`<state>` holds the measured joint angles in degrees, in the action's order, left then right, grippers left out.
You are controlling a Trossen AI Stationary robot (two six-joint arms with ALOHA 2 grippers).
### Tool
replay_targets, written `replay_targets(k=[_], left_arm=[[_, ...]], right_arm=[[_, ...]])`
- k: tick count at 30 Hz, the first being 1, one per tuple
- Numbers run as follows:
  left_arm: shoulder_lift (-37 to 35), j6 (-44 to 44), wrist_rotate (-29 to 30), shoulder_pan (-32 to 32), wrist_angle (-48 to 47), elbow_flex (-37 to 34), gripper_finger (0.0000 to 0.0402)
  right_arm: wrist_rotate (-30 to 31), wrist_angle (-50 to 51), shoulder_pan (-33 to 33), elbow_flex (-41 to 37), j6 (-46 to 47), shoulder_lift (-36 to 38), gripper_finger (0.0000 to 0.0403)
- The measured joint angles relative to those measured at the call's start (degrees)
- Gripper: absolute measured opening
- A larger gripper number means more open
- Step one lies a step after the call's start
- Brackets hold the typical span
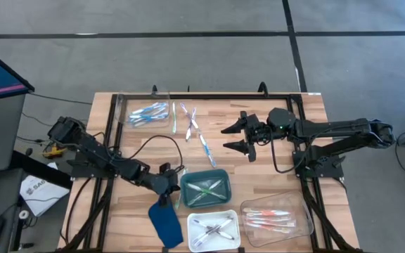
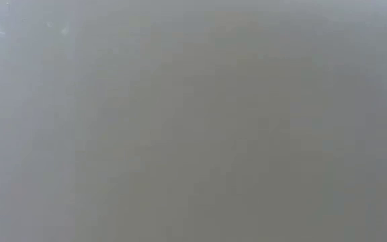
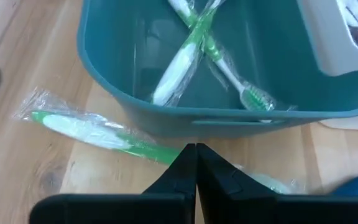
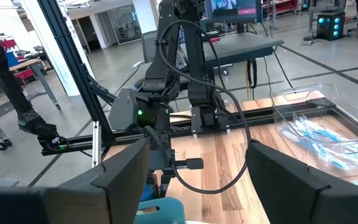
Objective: Pick & Place Toothbrushes
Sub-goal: Put the green toothbrush into the green bin
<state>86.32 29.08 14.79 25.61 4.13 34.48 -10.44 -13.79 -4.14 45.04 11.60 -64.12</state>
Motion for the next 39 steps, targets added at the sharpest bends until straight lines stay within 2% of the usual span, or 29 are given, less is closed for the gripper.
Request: replay_targets(k=[6,15,20,26,30,39], left_arm=[[0.80,0.09,-0.01,0.69,1.23,0.00,0.0001],[7.62,0.90,-1.60,0.80,5.61,0.00,0.0001],[8.29,1.86,-2.16,0.83,5.71,0.15,0.0001],[6.00,2.54,-2.51,1.11,1.90,0.02,0.0001],[4.76,4.21,-0.05,1.11,-3.75,-0.04,0.0001],[4.68,7.70,2.26,1.15,-5.58,-0.18,0.0001]], right_arm=[[0.00,-0.01,0.00,0.00,0.00,0.00,0.0260],[0.00,0.01,0.00,0.00,-0.02,0.00,0.0260],[0.00,-0.01,0.00,0.00,0.00,0.00,0.0260],[0.00,0.01,0.00,0.00,0.00,0.00,0.0260],[-0.01,0.01,0.00,0.00,0.00,0.00,0.0260],[0.00,0.02,0.00,0.00,0.00,0.00,0.0260]])
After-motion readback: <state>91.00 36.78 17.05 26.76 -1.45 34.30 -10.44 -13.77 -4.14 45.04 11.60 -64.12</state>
